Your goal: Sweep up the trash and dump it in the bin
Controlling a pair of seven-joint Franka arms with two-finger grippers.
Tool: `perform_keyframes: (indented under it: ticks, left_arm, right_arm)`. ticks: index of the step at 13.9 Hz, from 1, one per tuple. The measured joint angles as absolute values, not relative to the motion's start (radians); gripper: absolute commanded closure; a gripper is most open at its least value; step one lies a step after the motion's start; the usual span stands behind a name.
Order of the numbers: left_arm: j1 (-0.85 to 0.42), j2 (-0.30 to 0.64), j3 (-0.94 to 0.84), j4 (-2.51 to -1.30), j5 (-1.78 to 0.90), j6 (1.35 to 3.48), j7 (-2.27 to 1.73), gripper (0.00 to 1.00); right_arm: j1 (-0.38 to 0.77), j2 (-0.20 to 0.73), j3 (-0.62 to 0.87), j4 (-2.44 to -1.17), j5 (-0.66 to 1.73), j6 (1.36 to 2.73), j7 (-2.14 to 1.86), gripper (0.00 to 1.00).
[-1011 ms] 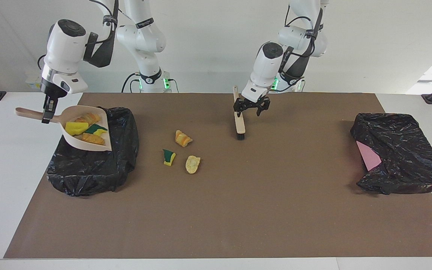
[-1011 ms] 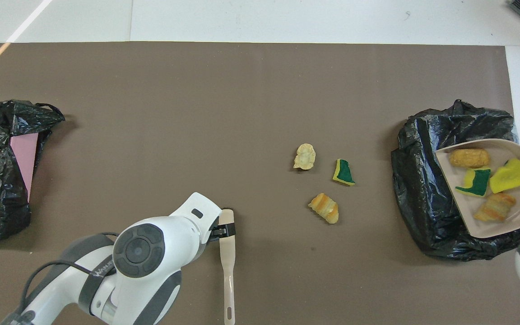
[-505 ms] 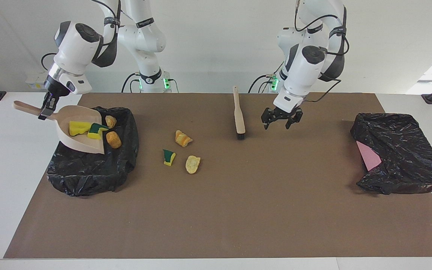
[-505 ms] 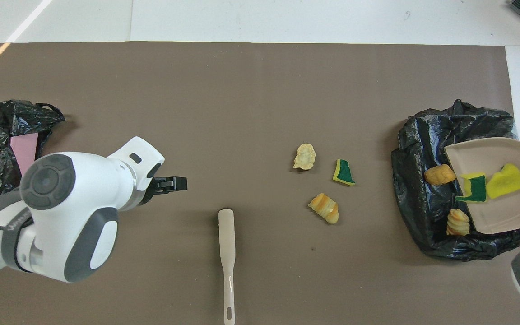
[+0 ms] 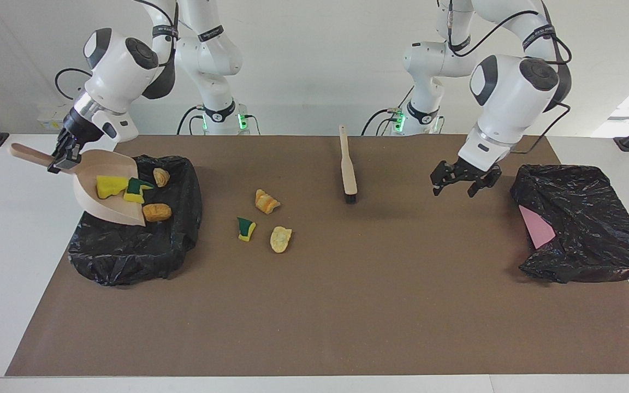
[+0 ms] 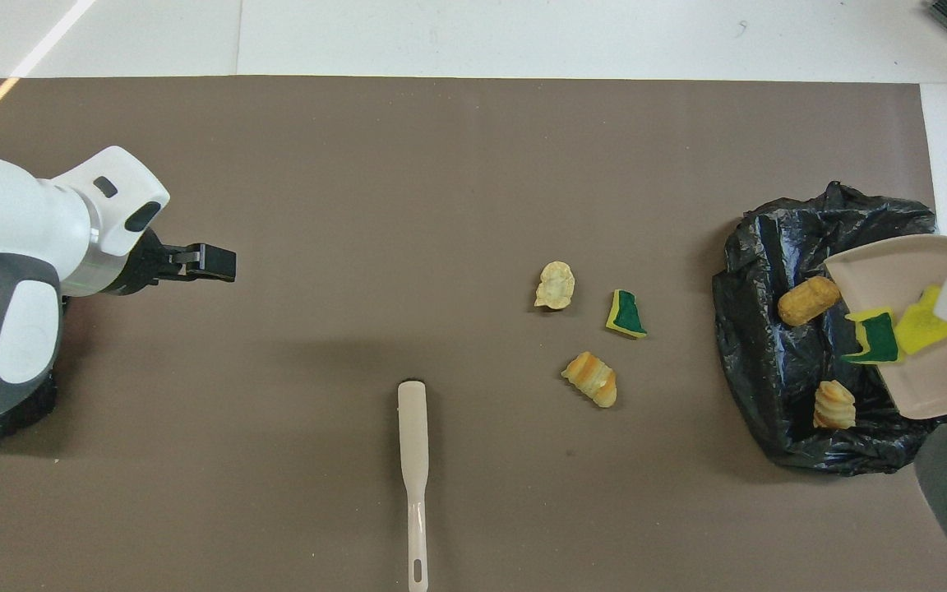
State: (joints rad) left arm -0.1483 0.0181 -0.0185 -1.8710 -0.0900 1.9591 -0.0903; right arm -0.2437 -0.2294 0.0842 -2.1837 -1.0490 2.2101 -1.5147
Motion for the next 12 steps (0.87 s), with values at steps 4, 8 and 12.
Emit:
perform_keyframes:
  ticks: [4,8,12]
  left_arm:
    - [-0.095,0.017,-0.017,-1.74,-0.029,1.789,-0.046,0.0]
    - [-0.082,0.01,-0.017,-1.63,-0.023,1.641,0.01,0.0]
    - [-0.056,0.003,-0.016,-1.645,-0.023,1.634,0.047,0.0]
  right_arm:
    - [-0.239,-0.23,0.084,-2.166,-1.06,2.172,-1.515,1.0]
    - [-0.193,-0.23,0.085,-2.135,-1.061,2.158,-1.515,1.0]
    - [-0.152,-0.229,0.086,-2.111,-1.048,2.126,-1.509,1.0]
